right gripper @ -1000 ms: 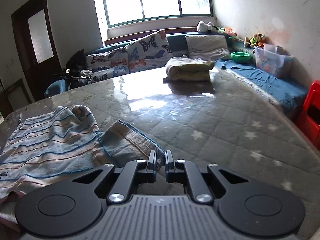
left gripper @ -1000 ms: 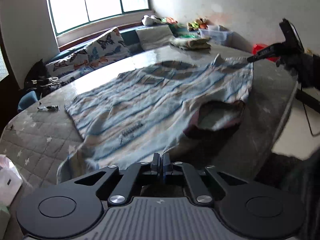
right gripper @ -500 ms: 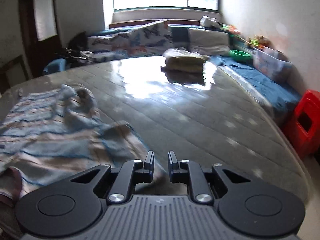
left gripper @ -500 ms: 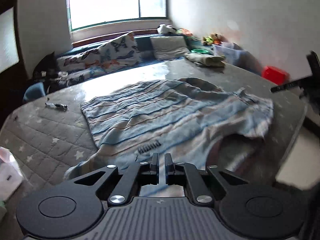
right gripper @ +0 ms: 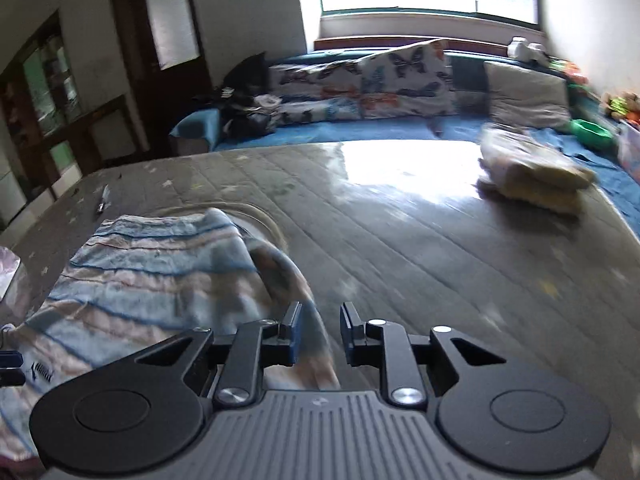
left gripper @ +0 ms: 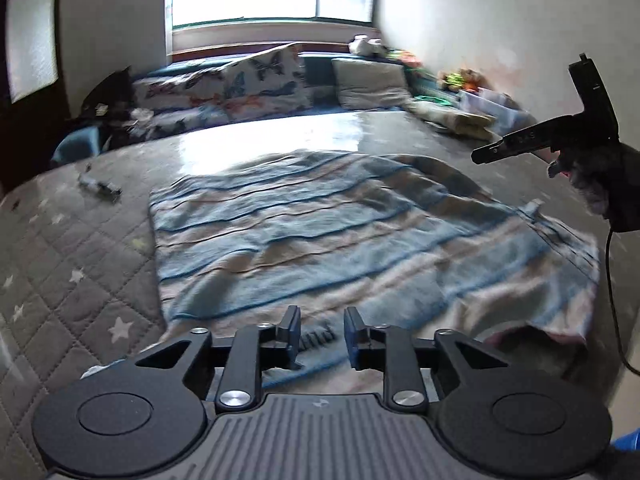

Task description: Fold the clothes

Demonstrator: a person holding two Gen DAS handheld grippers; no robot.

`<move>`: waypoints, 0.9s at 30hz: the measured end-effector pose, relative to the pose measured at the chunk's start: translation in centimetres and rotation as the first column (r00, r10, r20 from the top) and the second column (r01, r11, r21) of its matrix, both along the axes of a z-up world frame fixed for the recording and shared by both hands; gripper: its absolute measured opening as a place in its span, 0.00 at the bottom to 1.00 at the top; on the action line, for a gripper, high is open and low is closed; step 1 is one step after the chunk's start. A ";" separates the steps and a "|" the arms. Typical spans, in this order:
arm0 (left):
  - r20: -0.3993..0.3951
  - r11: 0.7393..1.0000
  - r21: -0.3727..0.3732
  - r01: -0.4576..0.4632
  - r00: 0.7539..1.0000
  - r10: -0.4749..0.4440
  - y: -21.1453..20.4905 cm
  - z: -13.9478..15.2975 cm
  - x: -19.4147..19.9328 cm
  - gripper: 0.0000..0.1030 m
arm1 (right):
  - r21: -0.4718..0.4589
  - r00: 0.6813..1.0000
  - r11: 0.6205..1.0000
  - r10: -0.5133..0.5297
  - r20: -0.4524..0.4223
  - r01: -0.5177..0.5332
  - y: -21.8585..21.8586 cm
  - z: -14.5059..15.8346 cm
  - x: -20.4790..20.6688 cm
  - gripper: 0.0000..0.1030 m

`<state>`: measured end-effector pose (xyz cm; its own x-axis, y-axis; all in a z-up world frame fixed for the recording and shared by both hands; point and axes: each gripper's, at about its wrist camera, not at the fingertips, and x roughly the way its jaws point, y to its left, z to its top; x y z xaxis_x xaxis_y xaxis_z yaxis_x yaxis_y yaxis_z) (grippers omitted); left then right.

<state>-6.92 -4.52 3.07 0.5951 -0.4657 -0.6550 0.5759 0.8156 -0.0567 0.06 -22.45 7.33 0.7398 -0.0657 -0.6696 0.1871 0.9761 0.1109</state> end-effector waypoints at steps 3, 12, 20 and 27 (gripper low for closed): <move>-0.030 0.999 -0.002 -0.040 0.999 0.040 0.4 -0.5 1.4 0.26 | -0.031 0.998 0.997 0.063 -0.027 -0.064 0.6 -0.6 3.9 0.23; -0.068 0.997 0.012 -0.081 0.994 0.081 1.0 -1.6 2.9 0.31 | -0.131 0.968 0.967 0.196 -0.157 -0.217 2.6 -3.7 10.3 0.26; -0.062 0.996 0.022 -0.088 0.994 0.089 1.2 -1.7 3.2 0.32 | -0.175 0.995 0.982 0.057 -0.087 -0.072 0.6 -2.6 9.1 0.03; -0.055 0.996 0.027 -0.089 0.994 0.090 1.3 -1.9 3.5 0.39 | -0.155 0.987 0.981 -0.132 -0.086 0.118 -4.3 -2.6 6.6 0.17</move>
<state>-3.46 -3.26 1.22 0.5956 -0.3958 -0.6990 0.4971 0.8652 -0.0664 6.63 -26.72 4.73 0.6528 -0.2582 -0.7122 0.3116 0.9484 -0.0583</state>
